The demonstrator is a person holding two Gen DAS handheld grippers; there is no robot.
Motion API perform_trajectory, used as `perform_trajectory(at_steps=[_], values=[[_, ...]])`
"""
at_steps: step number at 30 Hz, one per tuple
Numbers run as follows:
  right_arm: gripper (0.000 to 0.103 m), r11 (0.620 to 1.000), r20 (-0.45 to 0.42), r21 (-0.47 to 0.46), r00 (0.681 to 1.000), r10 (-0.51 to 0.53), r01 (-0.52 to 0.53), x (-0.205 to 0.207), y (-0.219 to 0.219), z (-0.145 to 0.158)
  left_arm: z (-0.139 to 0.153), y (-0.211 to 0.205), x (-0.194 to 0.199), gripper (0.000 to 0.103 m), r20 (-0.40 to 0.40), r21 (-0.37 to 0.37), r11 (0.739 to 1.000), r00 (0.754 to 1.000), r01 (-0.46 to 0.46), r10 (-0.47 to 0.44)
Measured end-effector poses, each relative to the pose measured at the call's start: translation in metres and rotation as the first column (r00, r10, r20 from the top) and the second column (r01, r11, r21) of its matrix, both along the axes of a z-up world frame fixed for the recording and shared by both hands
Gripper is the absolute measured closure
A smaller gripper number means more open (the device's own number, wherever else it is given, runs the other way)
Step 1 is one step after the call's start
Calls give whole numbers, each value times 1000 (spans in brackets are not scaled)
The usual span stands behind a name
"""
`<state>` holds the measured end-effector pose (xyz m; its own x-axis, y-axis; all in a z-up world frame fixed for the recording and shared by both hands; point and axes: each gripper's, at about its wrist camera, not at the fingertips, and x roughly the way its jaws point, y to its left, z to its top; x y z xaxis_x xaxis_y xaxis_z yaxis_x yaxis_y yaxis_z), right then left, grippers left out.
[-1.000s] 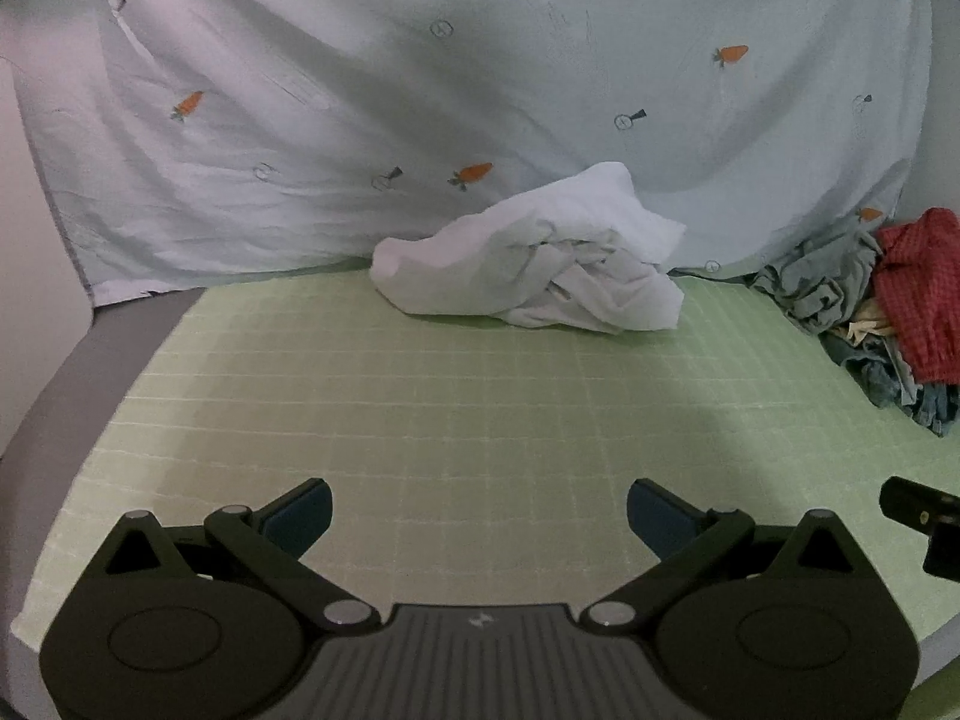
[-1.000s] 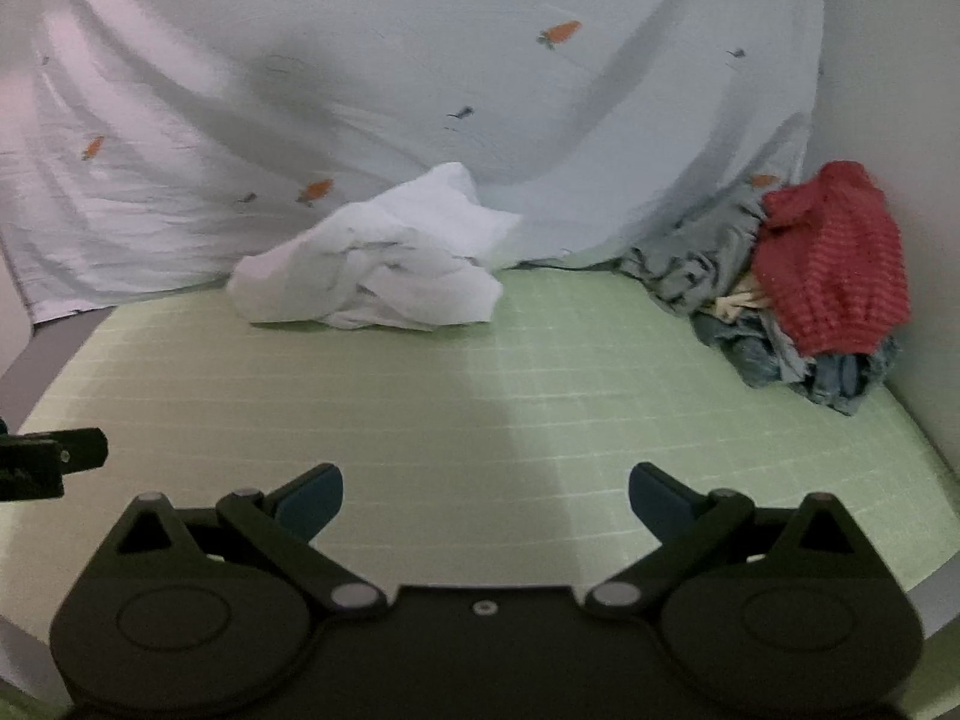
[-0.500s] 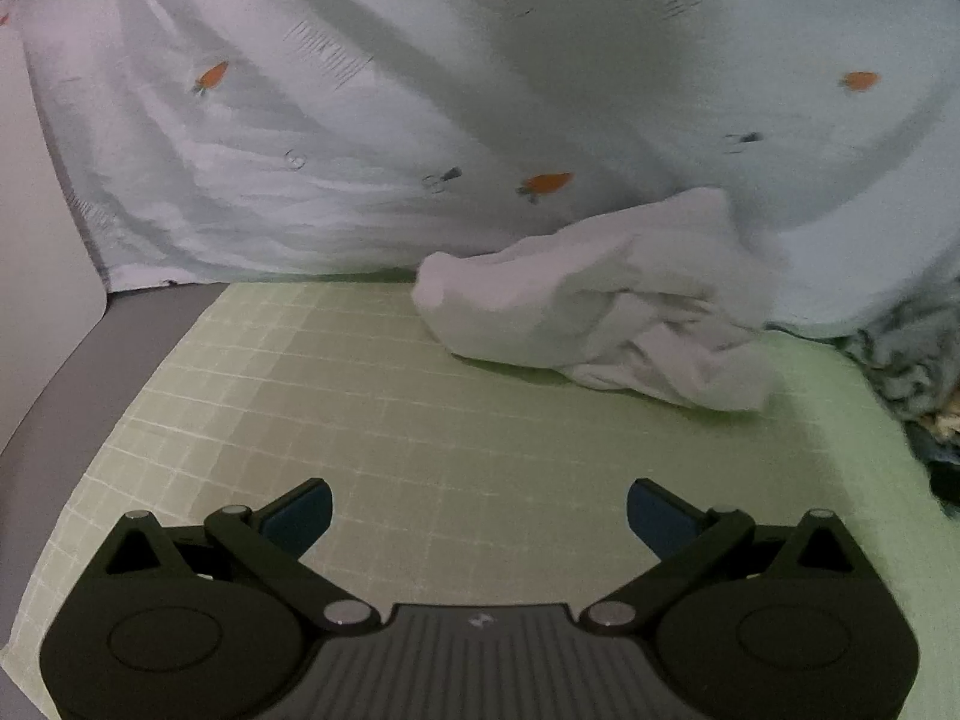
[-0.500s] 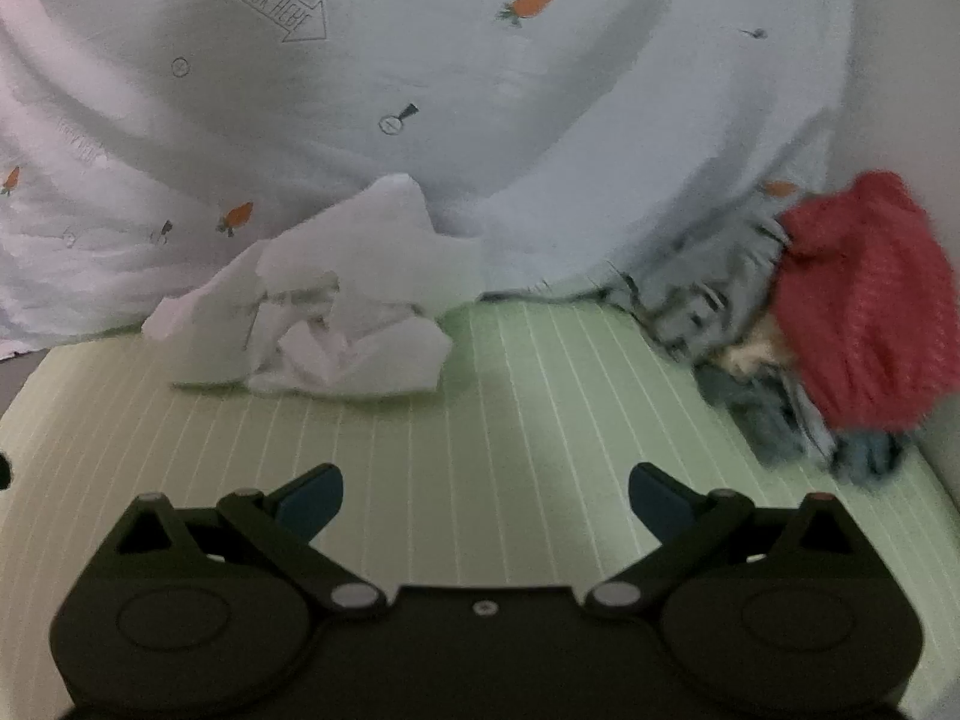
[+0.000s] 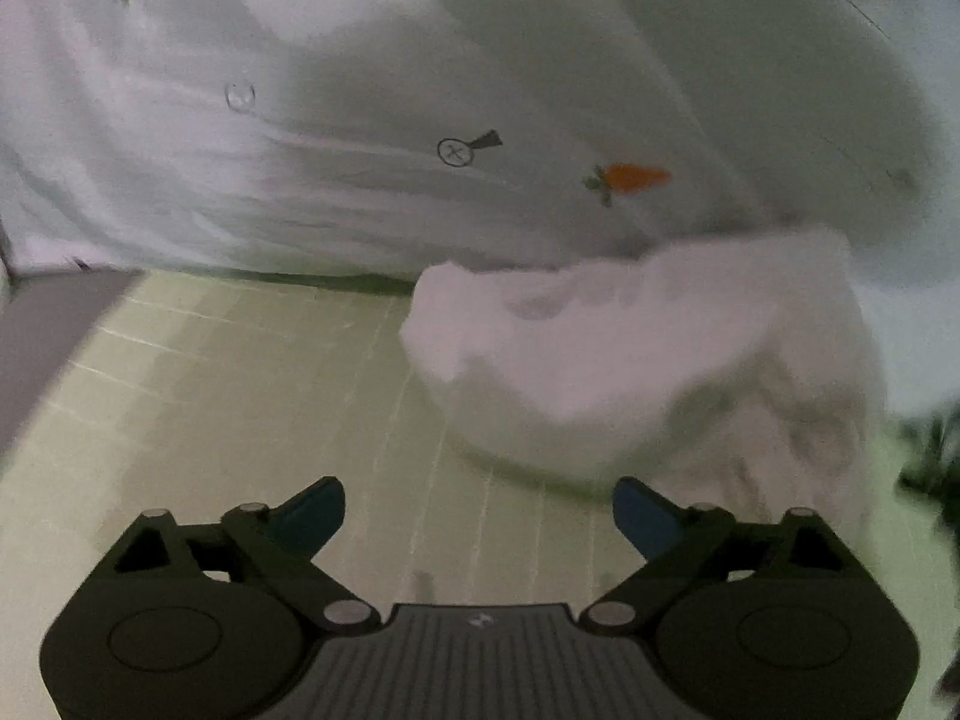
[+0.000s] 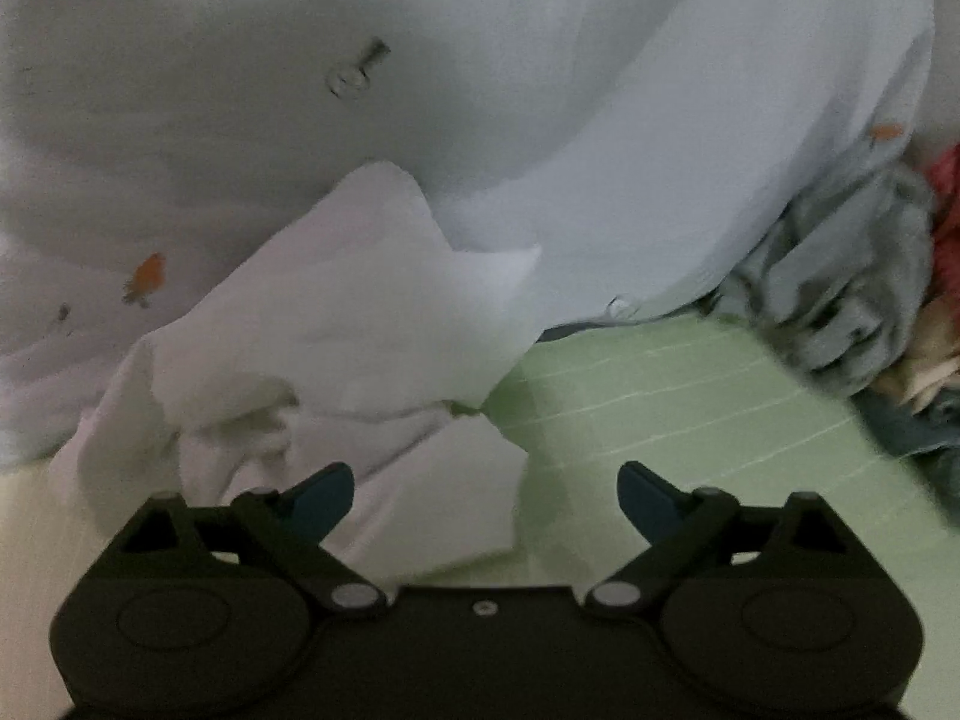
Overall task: Fold clothes
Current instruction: 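Reach both grippers into the white shirt and close each on fabric, then lift the shirt with both grippers and shake it out in the air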
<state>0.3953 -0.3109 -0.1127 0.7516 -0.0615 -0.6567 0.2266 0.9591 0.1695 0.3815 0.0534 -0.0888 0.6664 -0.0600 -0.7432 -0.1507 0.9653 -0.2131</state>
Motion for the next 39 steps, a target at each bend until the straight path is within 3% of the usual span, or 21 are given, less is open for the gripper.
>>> perform_trajectory(at_steps=[4,8,11,12,13,14,17,19,22,27,32,39], values=[[19,994,-39,102,998,-43,47,41,-8,-30,-29,22,54,14,23,-192,978,996,-82,88],[13,988,-120,129,990,-71,86,63,-13,-61,-61,34,85,14,20,-352,927,989,-133,149],[12,972,-143,220,988,-56,86,65,-20,-78,-86,38,99,15,-39,-415,893,984,-176,175],[17,963,-133,259,990,-43,77,63,-24,-80,-92,36,101,17,-59,-429,885,983,-181,172],[32,952,-123,298,992,-31,67,61,-27,-83,-95,35,100,27,-69,-441,879,983,-181,168],[37,941,-113,332,993,-18,55,59,-30,-83,-97,33,99,33,-76,-462,868,983,-181,164],[59,955,-74,296,997,-4,26,45,-30,-67,-88,28,92,86,-58,-495,851,984,-175,169],[75,963,-35,271,999,3,7,33,-30,-53,-70,23,86,91,-36,-466,869,985,-165,168],[82,962,67,271,998,9,-27,10,-29,-20,-34,24,73,94,37,-419,897,985,-137,168],[84,981,218,182,976,18,-59,-38,-22,49,28,45,19,95,156,-431,892,962,-138,224],[85,993,353,76,934,57,-89,-109,-17,113,83,70,-60,95,268,-422,893,919,-157,288],[85,992,494,-70,860,126,-105,-206,1,178,139,92,-169,95,410,-421,893,845,-160,344]])
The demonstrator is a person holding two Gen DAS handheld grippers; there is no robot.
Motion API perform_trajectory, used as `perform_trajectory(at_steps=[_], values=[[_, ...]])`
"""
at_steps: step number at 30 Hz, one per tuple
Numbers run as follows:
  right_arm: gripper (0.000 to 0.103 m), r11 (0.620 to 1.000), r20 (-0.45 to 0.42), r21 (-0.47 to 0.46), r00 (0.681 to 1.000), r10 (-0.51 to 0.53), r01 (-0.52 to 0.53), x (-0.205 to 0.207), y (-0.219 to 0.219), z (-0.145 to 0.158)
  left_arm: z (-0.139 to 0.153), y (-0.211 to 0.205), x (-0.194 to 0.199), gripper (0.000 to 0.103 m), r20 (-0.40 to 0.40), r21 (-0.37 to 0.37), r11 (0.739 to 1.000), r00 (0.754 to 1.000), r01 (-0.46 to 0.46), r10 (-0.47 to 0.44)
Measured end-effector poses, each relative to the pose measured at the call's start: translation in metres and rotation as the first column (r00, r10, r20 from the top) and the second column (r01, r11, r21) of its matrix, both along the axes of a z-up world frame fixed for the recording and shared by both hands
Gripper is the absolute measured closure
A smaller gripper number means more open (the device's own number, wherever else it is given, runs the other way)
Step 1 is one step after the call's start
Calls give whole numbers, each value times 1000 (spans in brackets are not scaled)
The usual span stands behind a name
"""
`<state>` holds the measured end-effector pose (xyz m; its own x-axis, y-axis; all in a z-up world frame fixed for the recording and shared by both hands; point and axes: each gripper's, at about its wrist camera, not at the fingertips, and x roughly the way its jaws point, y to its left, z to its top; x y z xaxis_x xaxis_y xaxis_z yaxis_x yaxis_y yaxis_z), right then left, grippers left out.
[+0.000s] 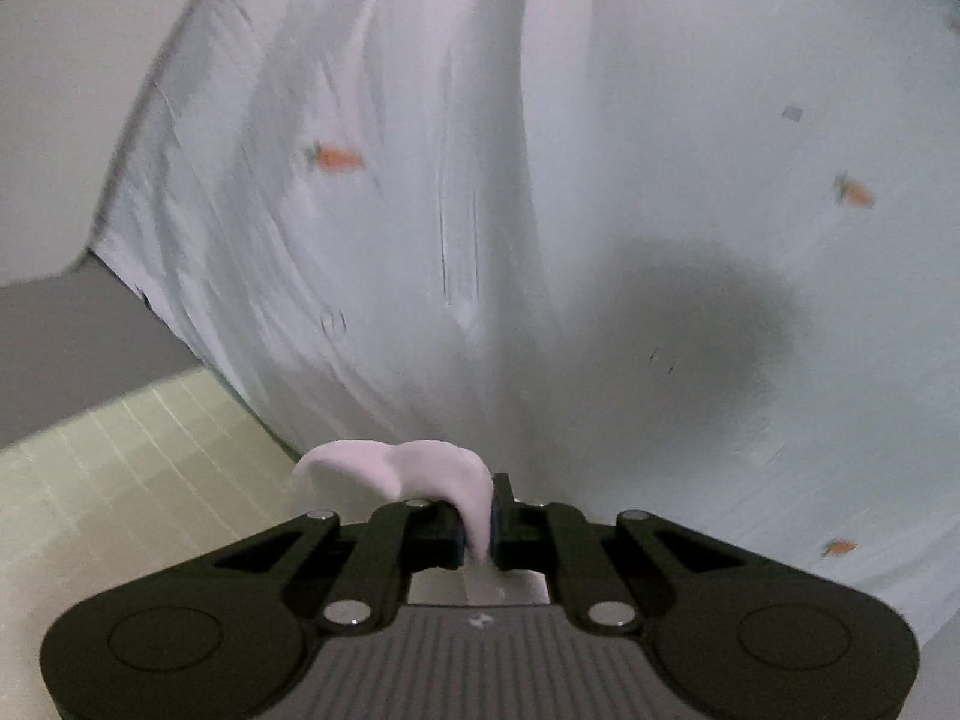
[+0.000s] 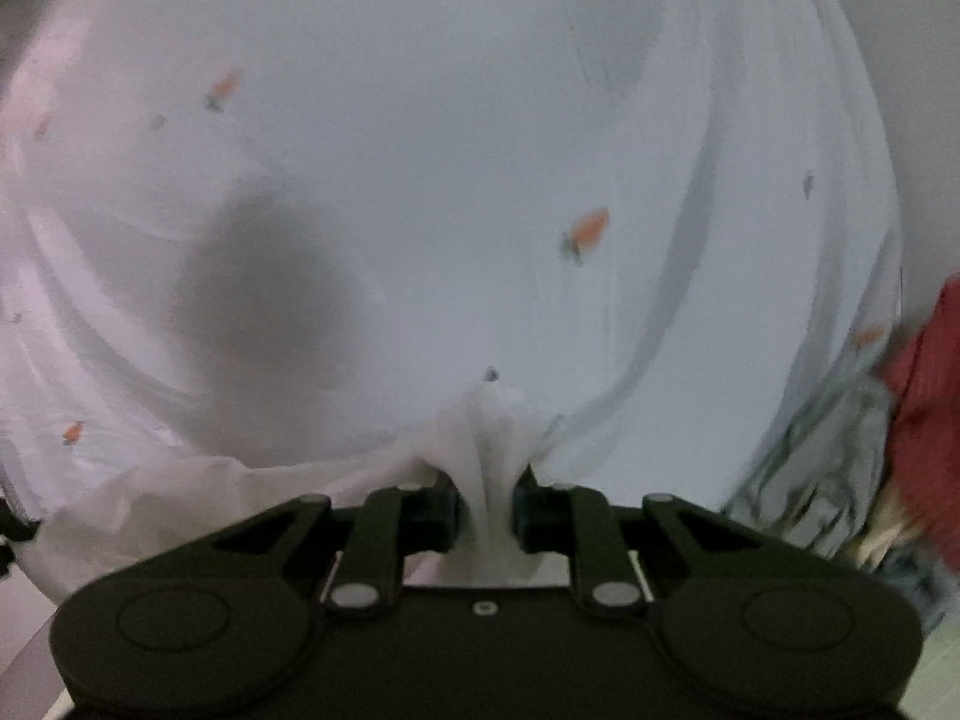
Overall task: Fold clothes
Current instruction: 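Lift the shirt with both grippers and shake it out in the air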
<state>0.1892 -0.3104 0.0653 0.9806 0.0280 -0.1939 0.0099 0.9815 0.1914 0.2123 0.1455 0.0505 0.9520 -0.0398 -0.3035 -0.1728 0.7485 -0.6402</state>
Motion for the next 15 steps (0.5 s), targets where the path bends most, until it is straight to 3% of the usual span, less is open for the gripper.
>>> perform_trajectory(at_steps=[5,9,12,15], values=[[85,998,127,-27,991,52,-49,-51,17,44,43,15,-66,95,112,45,997,992,-61,56],[85,991,250,-99,961,114,-92,-81,40,78,70,41,-109,95,179,74,991,979,-114,99],[85,988,309,-90,939,151,-129,-96,51,96,78,55,-129,95,211,91,985,970,-146,124],[84,984,304,-94,936,176,-155,-94,60,95,69,68,-132,94,167,116,978,974,-171,151]])
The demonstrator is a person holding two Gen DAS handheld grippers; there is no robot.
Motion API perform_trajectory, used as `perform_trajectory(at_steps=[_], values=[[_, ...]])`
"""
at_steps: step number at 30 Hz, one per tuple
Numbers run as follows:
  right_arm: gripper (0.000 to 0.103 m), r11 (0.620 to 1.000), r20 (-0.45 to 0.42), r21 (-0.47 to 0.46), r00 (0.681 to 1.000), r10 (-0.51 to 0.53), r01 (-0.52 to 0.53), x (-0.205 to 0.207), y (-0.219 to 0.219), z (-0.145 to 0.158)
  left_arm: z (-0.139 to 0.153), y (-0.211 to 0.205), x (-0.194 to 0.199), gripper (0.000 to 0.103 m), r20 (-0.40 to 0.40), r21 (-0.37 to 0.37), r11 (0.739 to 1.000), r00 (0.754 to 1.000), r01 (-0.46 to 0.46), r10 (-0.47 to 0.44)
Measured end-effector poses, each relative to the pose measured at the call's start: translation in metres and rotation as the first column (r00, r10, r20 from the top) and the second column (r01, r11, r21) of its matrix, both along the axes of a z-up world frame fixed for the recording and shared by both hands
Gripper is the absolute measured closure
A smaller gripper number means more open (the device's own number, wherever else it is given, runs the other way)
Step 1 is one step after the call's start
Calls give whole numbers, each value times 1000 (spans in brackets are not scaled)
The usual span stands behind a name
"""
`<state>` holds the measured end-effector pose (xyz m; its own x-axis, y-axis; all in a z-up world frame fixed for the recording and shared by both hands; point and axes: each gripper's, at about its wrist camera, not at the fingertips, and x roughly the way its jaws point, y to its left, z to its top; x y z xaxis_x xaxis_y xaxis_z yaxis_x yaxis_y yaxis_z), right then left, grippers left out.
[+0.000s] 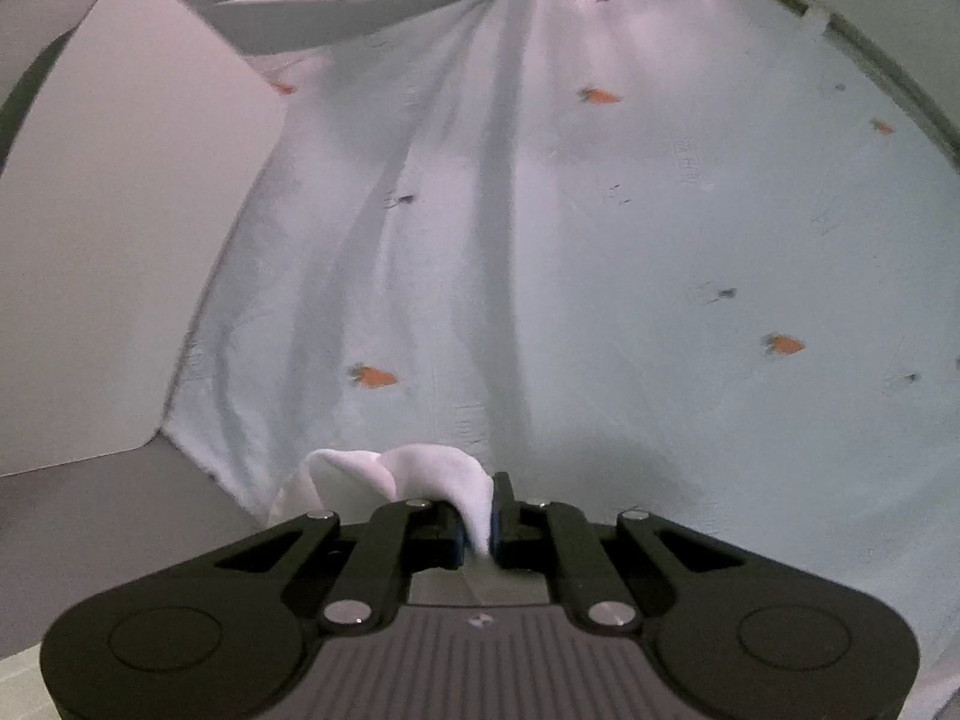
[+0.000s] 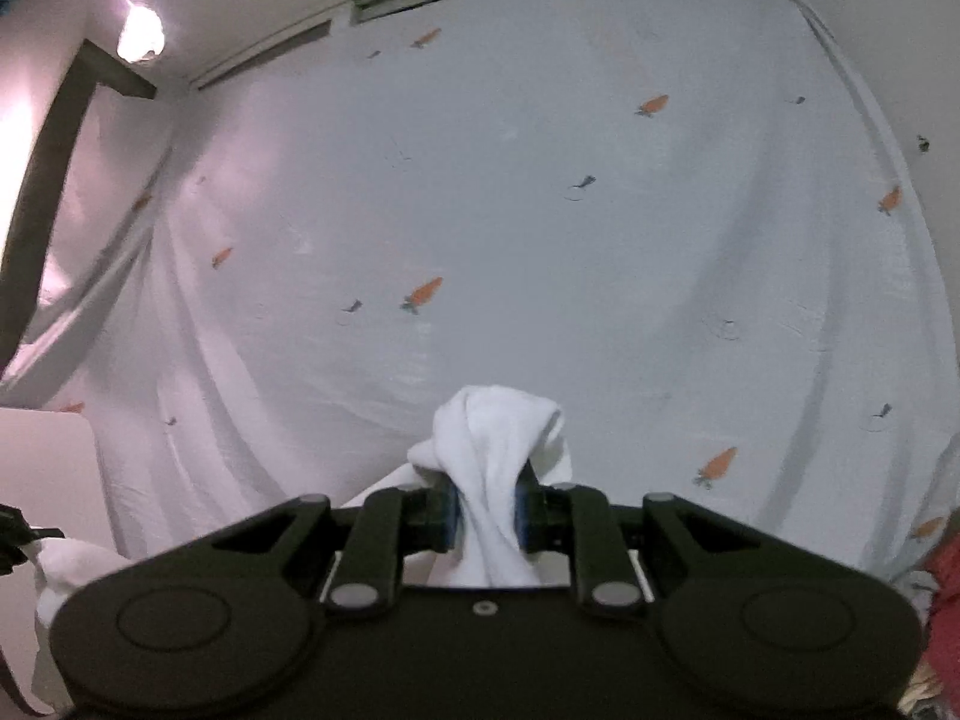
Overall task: Fold clothes
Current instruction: 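Lift the shirt with both grippers and shake it out in the air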
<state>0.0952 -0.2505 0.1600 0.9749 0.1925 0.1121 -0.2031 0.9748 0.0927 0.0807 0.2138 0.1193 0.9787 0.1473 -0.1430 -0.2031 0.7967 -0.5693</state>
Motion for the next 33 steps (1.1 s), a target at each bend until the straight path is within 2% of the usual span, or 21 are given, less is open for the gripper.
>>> perform_trajectory(at_steps=[2,4,6,8,10,11,13,14,16,19,21,23,26,28,30,32,33], values=[[82,1000,-62,-27,998,0,-1,13,9,-13,-17,12,13,93,-87,-15,1000,996,-14,13],[77,999,-178,-34,984,2,-8,34,16,-36,-45,25,36,89,-241,3,999,970,-40,40],[68,999,-340,-39,940,7,-22,57,20,-71,-79,32,54,85,-418,13,997,906,-73,72],[60,997,-491,-70,871,-11,-27,72,25,-114,-108,34,55,70,-518,-36,995,853,-89,58],[46,989,-564,-147,820,-94,12,73,26,-151,-135,36,35,67,-530,-107,991,848,-74,6],[45,981,-587,-192,796,-143,35,72,26,-170,-143,34,24,60,-533,-109,993,846,-55,-12],[33,971,-617,-224,761,-202,76,63,18,-192,-157,26,7,52,-553,-100,994,833,-34,-28],[29,975,-631,-203,748,-204,94,59,10,-198,-161,21,1,50,-568,-93,995,823,-30,-28],[23,985,-661,-118,730,-173,127,52,-8,-205,-172,12,-12,50,-585,-127,992,809,-10,-67],[23,983,-694,-25,704,-148,183,50,-35,-216,-184,-1,-29,47,-587,-197,980,800,14,-129],[23,979,-694,-1,705,-146,203,49,-45,-216,-188,-10,-35,46,-584,-227,972,792,55,-181],[23,978,-683,21,717,-136,206,46,-51,-217,-194,-19,-33,46,-592,-243,962,766,124,-248],[23,970,-642,41,750,-159,241,34,-54,-213,-204,-43,-23,46,-619,-288,928,694,237,-369],[23,963,-629,53,757,-173,265,34,-62,-212,-214,-60,-16,46,-642,-294,914,651,279,-405],[23,956,-639,66,748,-180,286,38,-73,-215,-226,-72,-9,46,-664,-310,908,619,281,-418],[22,948,-668,63,718,-193,313,43,-81,-225,-239,-80,-2,46,-683,-340,903,592,263,-429],[22,944,-682,66,705,-193,323,45,-85,-231,-243,-81,1,45,-686,-352,902,587,249,-429]])
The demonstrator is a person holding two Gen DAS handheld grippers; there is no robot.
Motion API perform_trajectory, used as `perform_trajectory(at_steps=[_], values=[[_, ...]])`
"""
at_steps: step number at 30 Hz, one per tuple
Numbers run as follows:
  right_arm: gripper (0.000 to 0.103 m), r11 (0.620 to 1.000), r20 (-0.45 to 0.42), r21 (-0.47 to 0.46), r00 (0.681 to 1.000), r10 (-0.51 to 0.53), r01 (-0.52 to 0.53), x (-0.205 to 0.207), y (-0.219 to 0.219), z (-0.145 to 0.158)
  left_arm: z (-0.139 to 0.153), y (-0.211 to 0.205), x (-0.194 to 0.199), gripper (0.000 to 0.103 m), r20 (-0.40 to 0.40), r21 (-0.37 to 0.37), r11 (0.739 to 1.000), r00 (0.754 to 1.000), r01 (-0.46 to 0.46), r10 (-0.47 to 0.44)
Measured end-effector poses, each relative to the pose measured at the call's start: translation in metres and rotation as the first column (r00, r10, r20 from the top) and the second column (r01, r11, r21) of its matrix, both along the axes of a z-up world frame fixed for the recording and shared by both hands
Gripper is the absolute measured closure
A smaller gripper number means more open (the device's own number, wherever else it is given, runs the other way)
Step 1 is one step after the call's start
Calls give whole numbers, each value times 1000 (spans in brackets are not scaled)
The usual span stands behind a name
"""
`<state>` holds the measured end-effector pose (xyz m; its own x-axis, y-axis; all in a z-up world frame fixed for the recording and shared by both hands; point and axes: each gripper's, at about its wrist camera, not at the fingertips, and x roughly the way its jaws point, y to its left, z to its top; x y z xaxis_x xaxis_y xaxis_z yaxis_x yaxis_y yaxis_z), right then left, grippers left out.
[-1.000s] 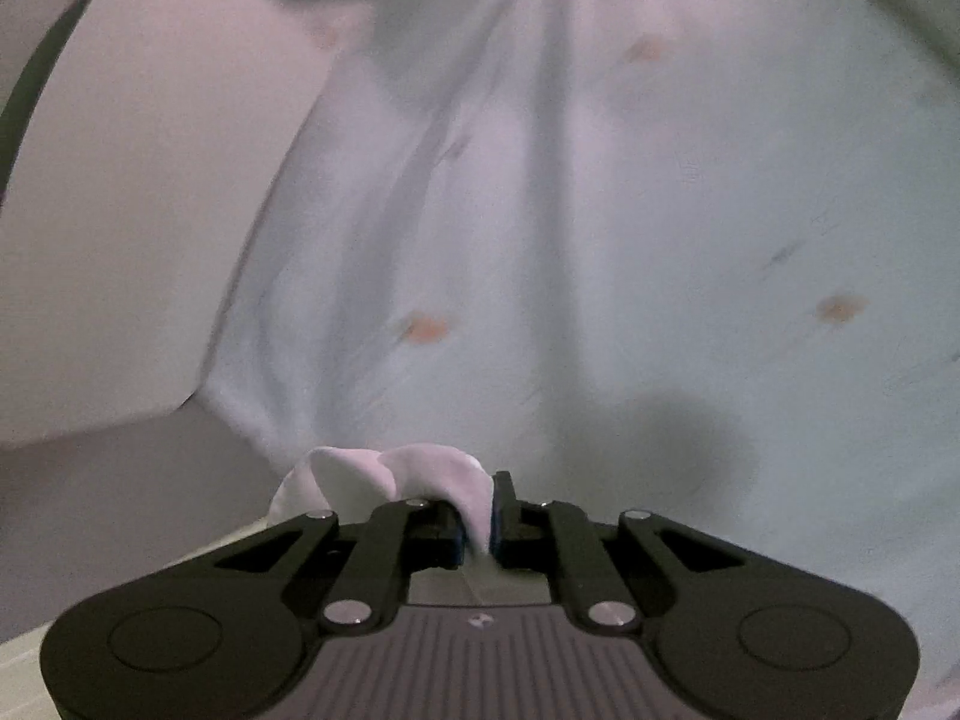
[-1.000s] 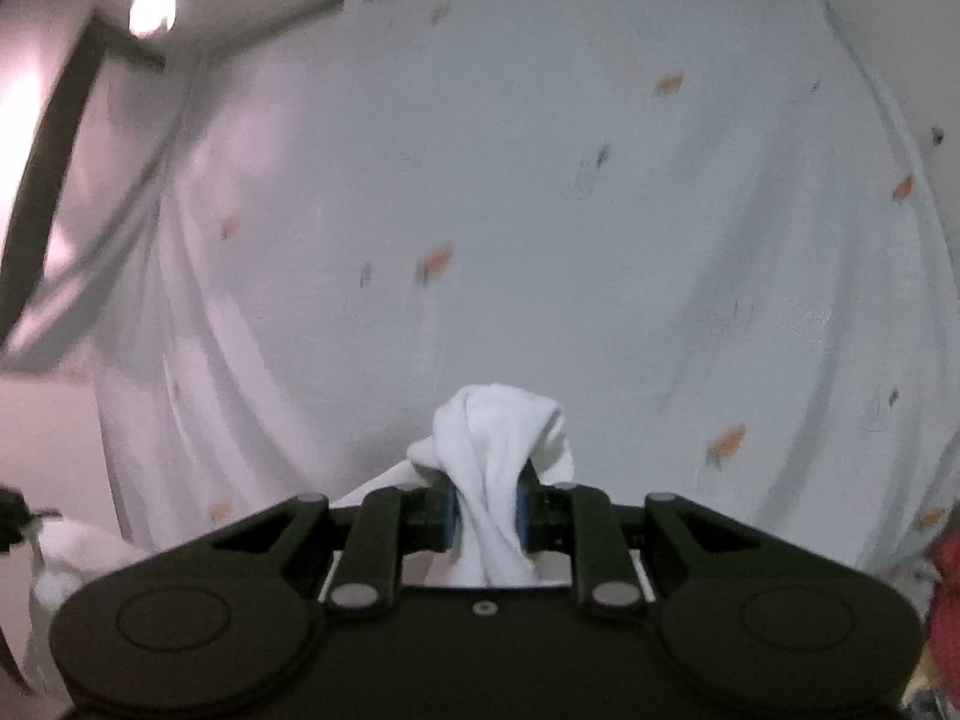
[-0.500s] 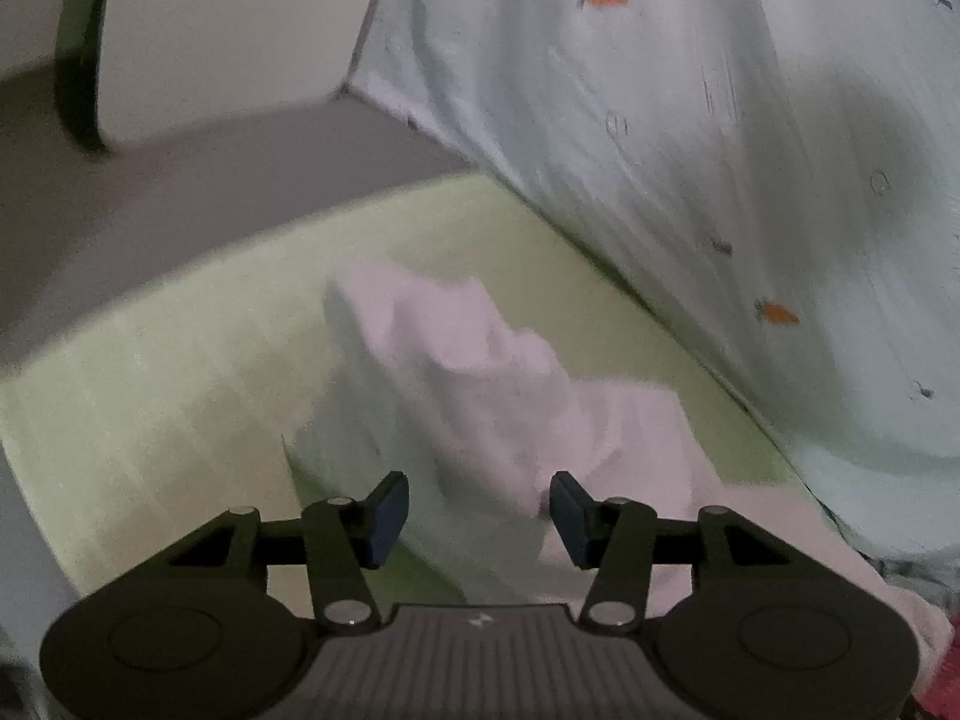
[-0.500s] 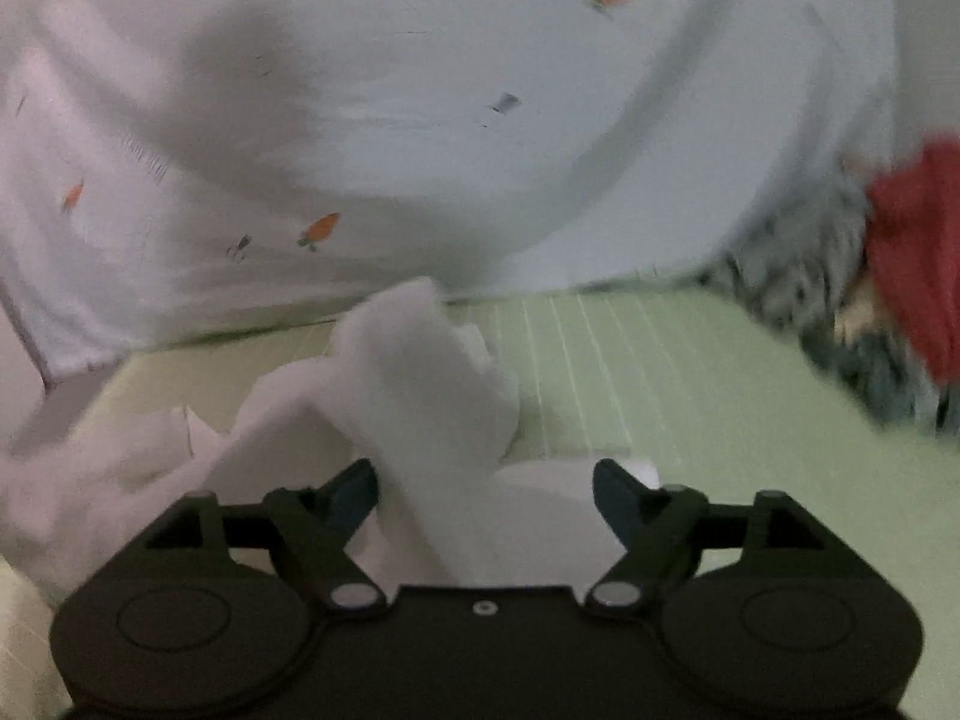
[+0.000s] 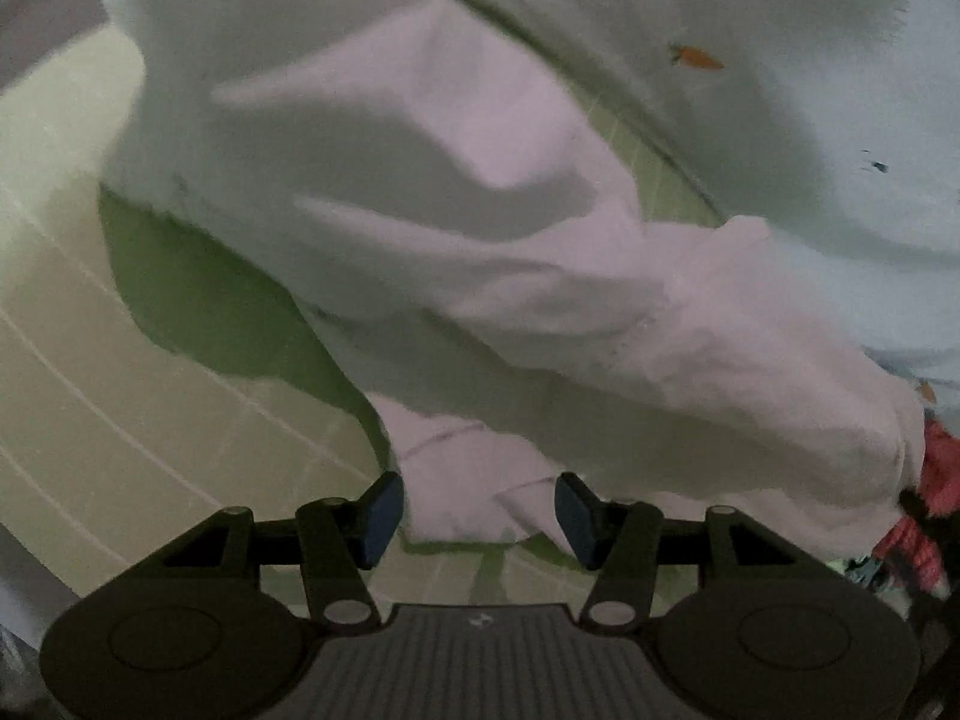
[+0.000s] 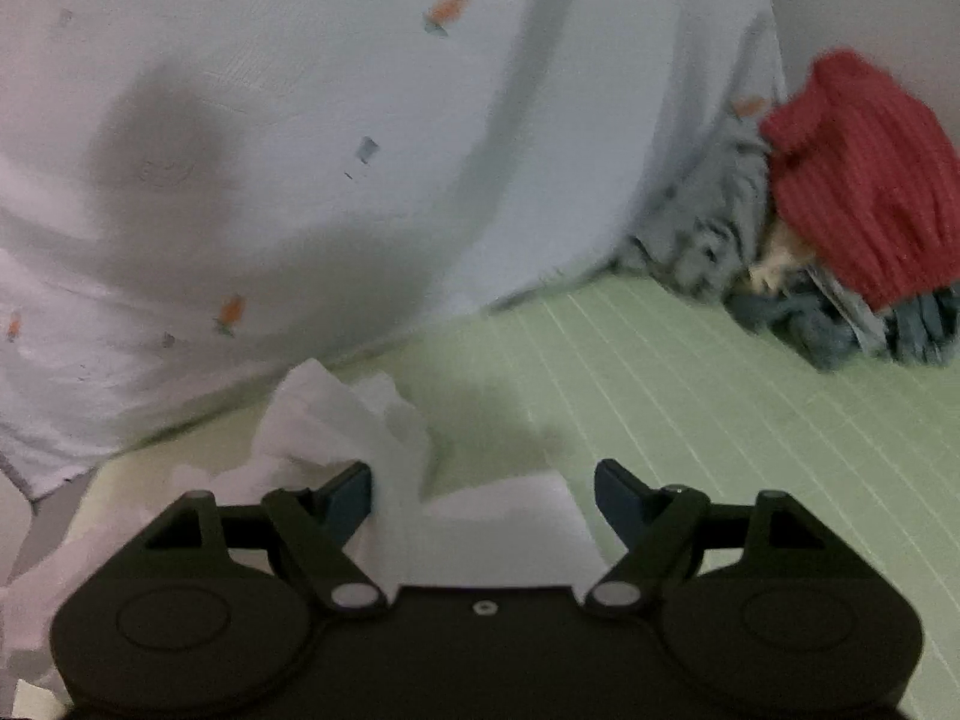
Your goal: Fold clothes
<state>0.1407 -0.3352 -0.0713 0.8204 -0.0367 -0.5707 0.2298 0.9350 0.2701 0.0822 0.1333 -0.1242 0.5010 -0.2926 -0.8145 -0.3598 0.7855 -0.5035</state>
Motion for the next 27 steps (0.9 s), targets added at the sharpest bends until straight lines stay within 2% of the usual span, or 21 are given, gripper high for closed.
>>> perform_trajectory(at_steps=[6,9,12,18,27], values=[[22,988,-121,134,991,-65,81,-3,-29,-44,-19,-1,16,40,-68,0,999,996,-50,50],[22,964,-151,219,981,-118,150,-7,-52,-59,-22,-2,19,39,-90,9,999,995,-51,51],[21,949,-169,266,977,-128,171,-5,-65,-71,-27,-1,20,39,-117,5,998,991,-62,62],[21,943,-153,302,984,-96,139,-1,-78,-74,-30,8,21,38,-129,12,996,987,-93,94],[20,913,-61,407,998,-18,41,-10,-94,-63,-27,22,26,35,-115,46,996,990,-73,78]])
